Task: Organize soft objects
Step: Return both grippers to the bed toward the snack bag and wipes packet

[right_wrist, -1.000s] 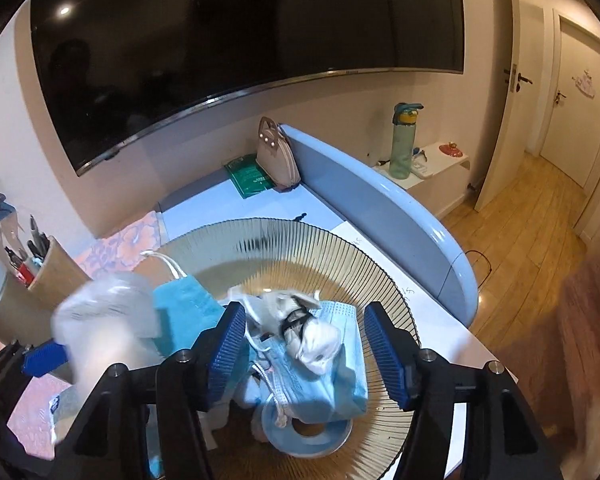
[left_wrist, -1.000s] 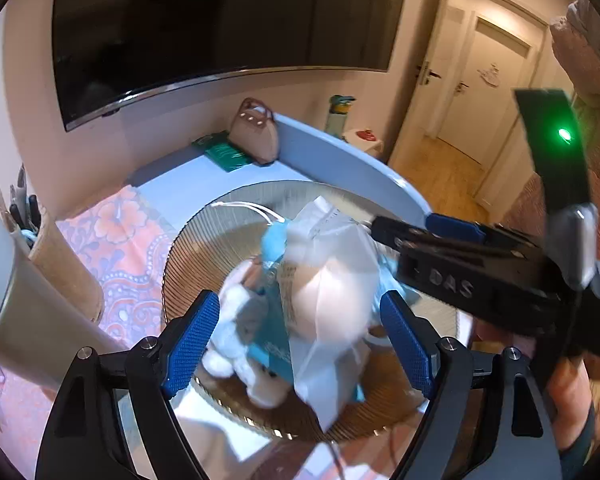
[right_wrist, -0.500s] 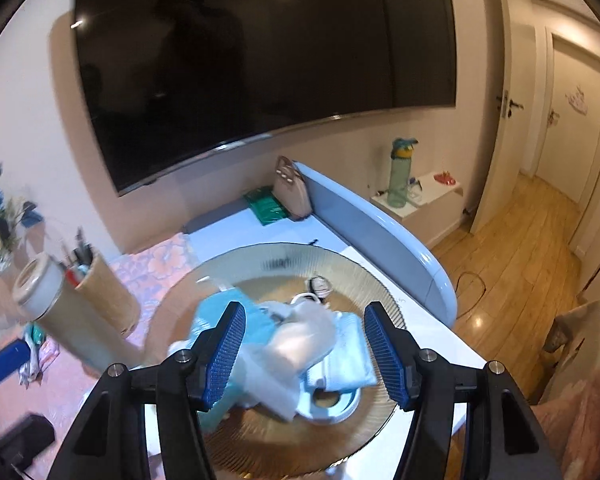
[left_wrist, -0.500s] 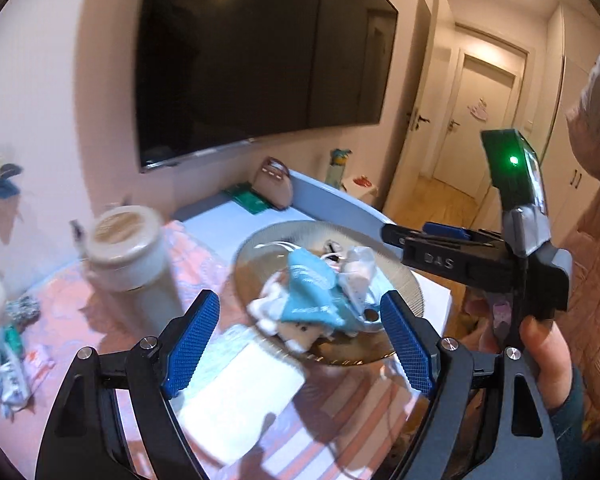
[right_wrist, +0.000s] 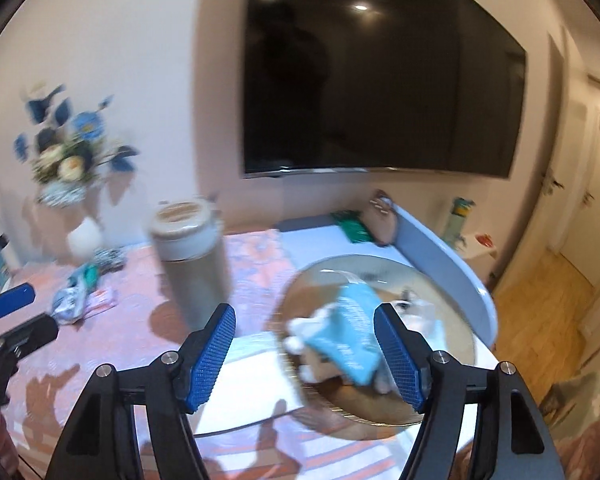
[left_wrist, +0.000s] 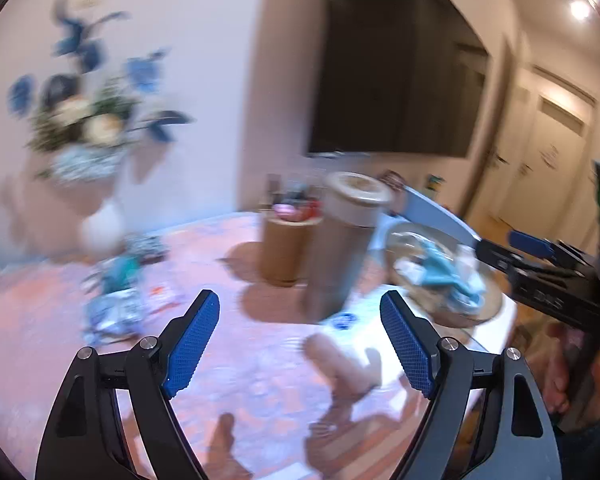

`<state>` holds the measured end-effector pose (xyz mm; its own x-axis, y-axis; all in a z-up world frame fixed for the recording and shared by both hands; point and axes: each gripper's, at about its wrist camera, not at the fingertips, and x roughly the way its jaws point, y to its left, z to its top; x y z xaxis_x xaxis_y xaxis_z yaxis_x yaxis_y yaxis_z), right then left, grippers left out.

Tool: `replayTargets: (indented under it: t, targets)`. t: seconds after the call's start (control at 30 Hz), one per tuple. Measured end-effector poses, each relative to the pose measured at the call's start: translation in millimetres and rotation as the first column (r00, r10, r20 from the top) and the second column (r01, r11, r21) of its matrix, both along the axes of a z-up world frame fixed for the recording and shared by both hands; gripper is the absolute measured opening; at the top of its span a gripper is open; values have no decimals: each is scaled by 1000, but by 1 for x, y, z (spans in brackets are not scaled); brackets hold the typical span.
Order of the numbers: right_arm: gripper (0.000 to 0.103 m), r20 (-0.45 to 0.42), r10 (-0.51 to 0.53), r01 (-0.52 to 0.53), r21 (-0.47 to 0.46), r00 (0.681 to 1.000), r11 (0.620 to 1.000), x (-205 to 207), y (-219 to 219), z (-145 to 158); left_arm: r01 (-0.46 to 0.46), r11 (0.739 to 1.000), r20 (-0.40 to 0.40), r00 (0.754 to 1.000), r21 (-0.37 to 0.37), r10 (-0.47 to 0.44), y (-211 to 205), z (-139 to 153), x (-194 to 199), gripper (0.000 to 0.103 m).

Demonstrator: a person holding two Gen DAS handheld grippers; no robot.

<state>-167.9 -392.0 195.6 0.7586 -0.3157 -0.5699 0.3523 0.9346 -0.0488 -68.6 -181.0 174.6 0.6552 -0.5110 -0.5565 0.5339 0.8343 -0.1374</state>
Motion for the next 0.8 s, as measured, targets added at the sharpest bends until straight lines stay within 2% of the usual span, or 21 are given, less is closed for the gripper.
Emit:
replayTargets:
  t: [0.17, 0.27, 0.33, 0.5, 0.57, 0.67, 0.8]
  targets:
    - [71, 7, 100, -99, -34, 995, 994, 11, 51, 6, -128, 992, 12, 992, 8, 128, 49, -4, 6, 81]
    - [72, 13, 177, -176, -38, 984, 984, 20, 84, 4, -210, 977, 17, 978, 45, 210, 72, -13, 9, 81]
    - [77, 8, 234, -234, -40, 972, 972, 27, 108, -2, -256, 963, 12, 967, 80, 256, 85, -22, 12, 81]
    - [77, -58, 350, -353, -53, 935, 934, 55, 160, -31, -305, 947, -13, 951, 104, 308, 110, -41, 20, 81]
    - [77, -67, 392, -394, -27, 918, 919, 65, 172, -43, -335, 934, -11, 941, 122, 339, 119, -49, 25, 81]
    - [77, -84, 457, -451, 73, 886, 889, 88, 182, -73, -361, 923, -20, 930, 131, 366, 128, -58, 30, 81]
    - [77, -129, 472, -448, 179, 872, 876, 118, 184, -120, -388, 910, -45, 916, 149, 398, 141, -77, 40, 81]
